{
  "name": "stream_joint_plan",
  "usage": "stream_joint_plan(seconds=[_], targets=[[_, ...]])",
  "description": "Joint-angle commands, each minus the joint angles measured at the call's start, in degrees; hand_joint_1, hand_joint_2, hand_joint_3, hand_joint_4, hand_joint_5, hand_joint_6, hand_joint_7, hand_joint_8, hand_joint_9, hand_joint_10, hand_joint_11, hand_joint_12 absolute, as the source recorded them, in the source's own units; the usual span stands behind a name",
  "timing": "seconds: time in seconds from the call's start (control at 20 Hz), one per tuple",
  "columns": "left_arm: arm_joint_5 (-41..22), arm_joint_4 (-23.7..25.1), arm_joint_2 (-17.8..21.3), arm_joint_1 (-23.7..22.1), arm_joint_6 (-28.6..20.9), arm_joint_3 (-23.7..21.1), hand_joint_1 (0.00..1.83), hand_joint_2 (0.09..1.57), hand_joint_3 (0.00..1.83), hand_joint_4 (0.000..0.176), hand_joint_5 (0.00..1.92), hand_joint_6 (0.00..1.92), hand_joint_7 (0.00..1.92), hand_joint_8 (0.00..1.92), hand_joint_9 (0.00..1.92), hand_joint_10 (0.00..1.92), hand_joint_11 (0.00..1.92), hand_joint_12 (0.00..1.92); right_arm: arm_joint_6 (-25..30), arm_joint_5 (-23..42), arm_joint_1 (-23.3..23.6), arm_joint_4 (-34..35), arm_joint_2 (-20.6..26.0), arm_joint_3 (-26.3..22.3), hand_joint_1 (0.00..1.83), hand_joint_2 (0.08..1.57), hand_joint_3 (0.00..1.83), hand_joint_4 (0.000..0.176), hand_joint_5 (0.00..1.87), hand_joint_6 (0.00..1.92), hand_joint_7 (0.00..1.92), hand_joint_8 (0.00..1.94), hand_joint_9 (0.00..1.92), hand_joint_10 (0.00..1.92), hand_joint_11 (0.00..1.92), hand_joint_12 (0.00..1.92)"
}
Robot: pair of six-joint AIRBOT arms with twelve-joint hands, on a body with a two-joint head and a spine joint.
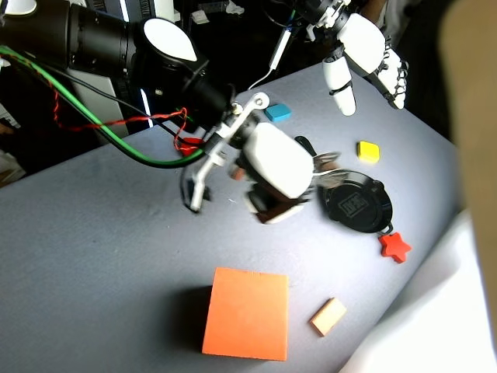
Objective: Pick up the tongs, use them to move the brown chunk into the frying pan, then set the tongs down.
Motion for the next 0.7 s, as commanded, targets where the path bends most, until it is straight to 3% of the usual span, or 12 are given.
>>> stream_joint_plan(seconds=[0.0, 0.15, 0.35, 0.55, 0.65], targets=[[-3.9, 4.9, 0.3, -0.4, 0.4, 0.0, 0.06, 1.28, 0.0, 0.0, 0.07, 0.0, 0.09, 0.0, 0.08, 0.0, 0.0, 0.35, 2.1, 1.3, -0.1, -6.0, -0.4, 1.0, 0.77, 1.5, 0.0, 0.176, 1.39, 1.92, 1.6, 1.94, 1.71, 1.92, 1.7, 1.92], [-3.9, 4.9, 0.2, -0.4, 0.4, -0.1, 0.05, 1.28, 0.0, 0.0, 0.04, 0.0, 0.08, 0.0, 0.07, 0.0, 0.0, 0.39, 13.5, 3.6, -2.2, -22.8, -2.8, 5.3, 0.77, 1.5, 0.0, 0.176, 1.39, 1.92, 1.6, 1.94, 1.7, 1.92, 1.71, 1.92], [-3.9, 4.9, 0.1, -0.4, 0.4, 0.0, 0.06, 1.28, 0.0, 0.0, 0.06, 0.0, 0.09, 0.0, 0.08, 0.0, 0.0, 0.36, 14.2, 4.1, -4.4, -24.2, -6.9, 11.7, 0.79, 1.49, 0.0, 0.176, 1.37, 1.92, 1.58, 1.94, 1.69, 1.92, 1.69, 1.92], [-3.9, 4.9, 0.0, -0.4, 0.4, 0.0, 0.07, 1.28, 0.0, 0.0, 0.06, 0.0, 0.08, 0.0, 0.07, 0.0, 0.0, 0.34, 16.1, 3.5, -5.6, -26.1, -10.1, 17.1, 0.63, 1.5, 0.0, 0.176, 1.3, 1.85, 1.53, 1.89, 1.62, 1.92, 1.63, 1.92], [-3.9, 4.9, 0.0, -0.4, 0.4, 0.0, 0.05, 1.28, 0.0, 0.0, 0.06, 0.0, 0.09, 0.0, 0.09, 0.0, 0.0, 0.36, 16.4, 3.2, -5.7, -26.2, -11.2, 18.7, 0.65, 1.49, 0.0, 0.176, 1.29, 1.8, 1.51, 1.86, 1.61, 1.92, 1.61, 1.92]])
